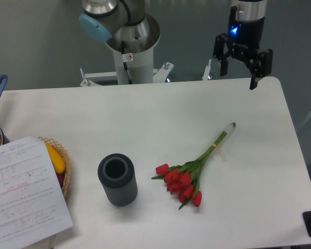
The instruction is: Pick up the flowers from the table
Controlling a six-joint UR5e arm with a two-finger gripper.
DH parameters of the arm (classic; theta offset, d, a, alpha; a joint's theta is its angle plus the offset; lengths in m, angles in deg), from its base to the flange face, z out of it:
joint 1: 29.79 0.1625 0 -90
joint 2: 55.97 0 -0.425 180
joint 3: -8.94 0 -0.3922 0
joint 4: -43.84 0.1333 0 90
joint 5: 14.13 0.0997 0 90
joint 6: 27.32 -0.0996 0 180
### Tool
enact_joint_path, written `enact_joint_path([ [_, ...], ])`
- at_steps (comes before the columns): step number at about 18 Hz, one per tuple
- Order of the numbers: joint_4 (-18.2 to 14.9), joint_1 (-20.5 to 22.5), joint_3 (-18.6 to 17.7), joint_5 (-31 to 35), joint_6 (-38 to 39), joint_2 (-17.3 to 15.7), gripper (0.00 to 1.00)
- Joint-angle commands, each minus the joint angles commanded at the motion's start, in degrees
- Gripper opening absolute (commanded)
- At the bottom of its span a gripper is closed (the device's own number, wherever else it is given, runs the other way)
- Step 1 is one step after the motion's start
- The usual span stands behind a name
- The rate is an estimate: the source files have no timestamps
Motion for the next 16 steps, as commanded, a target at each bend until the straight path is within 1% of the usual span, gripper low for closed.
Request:
enact_joint_path([
  [2, 0.44, 0.0, -0.09, 0.09, -0.09, 0.09, 1.0],
  [4, 0.09, 0.09, 0.35, 0.09, -0.09, 0.09, 1.0],
  [6, 0.35, 0.09, 0.0, 0.09, 0.26, -0.09, 1.0],
  [9, -0.09, 0.26, -0.17, 0.09, 1.23, -0.09, 1.0],
  [12, 0.09, 0.18, -0.35, 0.0, 3.42, -0.17, 1.0],
  [16, 0.44, 0.35, -0.79, -1.05, 3.6, 0.0, 1.0],
])
